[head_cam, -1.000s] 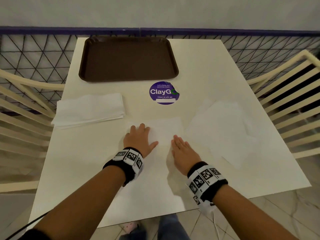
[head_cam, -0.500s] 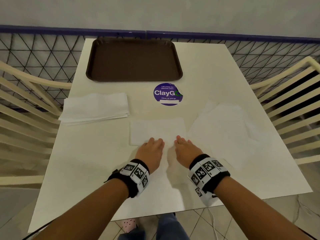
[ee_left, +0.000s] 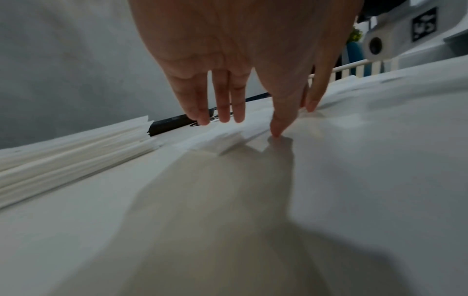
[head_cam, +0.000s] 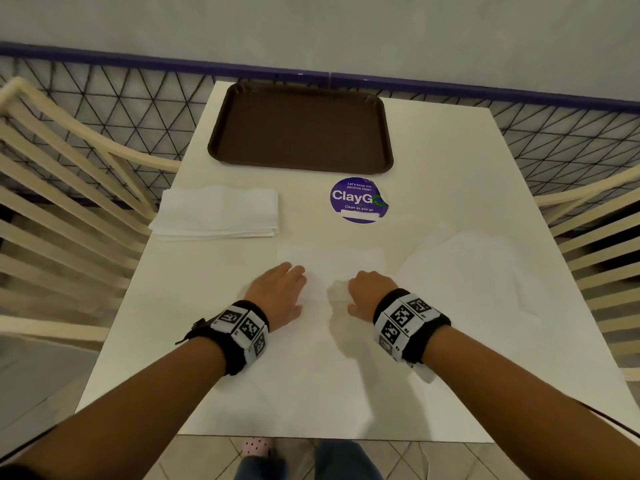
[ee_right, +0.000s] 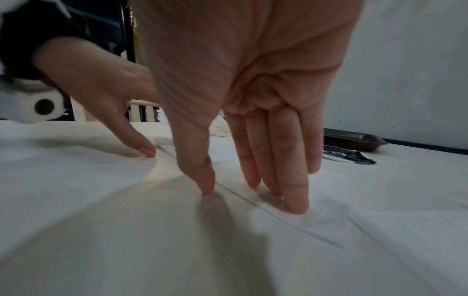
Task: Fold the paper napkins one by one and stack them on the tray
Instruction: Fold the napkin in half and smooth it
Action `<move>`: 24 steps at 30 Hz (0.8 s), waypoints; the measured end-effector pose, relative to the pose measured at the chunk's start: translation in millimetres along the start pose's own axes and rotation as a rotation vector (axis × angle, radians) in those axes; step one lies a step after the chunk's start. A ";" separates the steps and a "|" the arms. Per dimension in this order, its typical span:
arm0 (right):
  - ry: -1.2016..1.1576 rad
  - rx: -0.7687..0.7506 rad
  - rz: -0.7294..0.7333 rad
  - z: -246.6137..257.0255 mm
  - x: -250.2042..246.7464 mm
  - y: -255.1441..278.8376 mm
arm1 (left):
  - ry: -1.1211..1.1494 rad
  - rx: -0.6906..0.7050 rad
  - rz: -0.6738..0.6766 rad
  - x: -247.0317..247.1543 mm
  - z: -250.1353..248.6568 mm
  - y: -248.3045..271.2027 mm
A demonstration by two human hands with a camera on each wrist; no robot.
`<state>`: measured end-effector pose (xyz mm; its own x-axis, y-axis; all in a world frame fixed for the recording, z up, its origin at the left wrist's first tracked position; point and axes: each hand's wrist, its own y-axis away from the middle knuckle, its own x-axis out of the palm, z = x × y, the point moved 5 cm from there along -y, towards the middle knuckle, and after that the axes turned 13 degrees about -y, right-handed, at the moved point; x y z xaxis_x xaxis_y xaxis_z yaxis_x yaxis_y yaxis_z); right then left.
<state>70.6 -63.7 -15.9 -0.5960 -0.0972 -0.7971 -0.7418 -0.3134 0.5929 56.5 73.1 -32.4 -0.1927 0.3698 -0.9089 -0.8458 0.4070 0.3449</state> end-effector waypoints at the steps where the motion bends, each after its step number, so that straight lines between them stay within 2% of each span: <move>1: 0.004 -0.017 0.002 0.8 -1.0 -2.1 | 0.054 0.016 0.039 -4.5 -2.5 -5.2; 3: 0.002 -0.047 0.001 2.2 -2.3 -5.7 | 0.118 0.035 0.099 -5.8 -6.1 -16.1; 5: -0.003 -0.070 -0.012 4.0 -3.2 -8.8 | 0.088 0.026 0.128 -7.9 -8.2 -24.7; 11: -0.015 -0.078 -0.062 13.2 -1.6 -14.4 | -0.052 -0.068 0.113 -13.7 -17.0 -38.9; 16: 0.153 -0.112 -0.083 16.6 1.8 -12.6 | -0.051 -0.046 0.088 -13.4 -18.6 -39.5; 20: 0.207 -0.077 -0.078 5.1 -9.1 -13.7 | -0.016 0.062 0.105 -19.3 -4.4 -35.7; 24: 0.176 -0.115 -0.177 -2.0 -47.4 -15.7 | 0.008 0.041 0.007 -40.8 37.2 -36.8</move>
<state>111.1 -56.1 12.4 -0.3899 -0.1910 -0.9008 -0.7840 -0.4442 0.4336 114.1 74.1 0.6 -0.2023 0.3661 -0.9083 -0.8236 0.4382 0.3600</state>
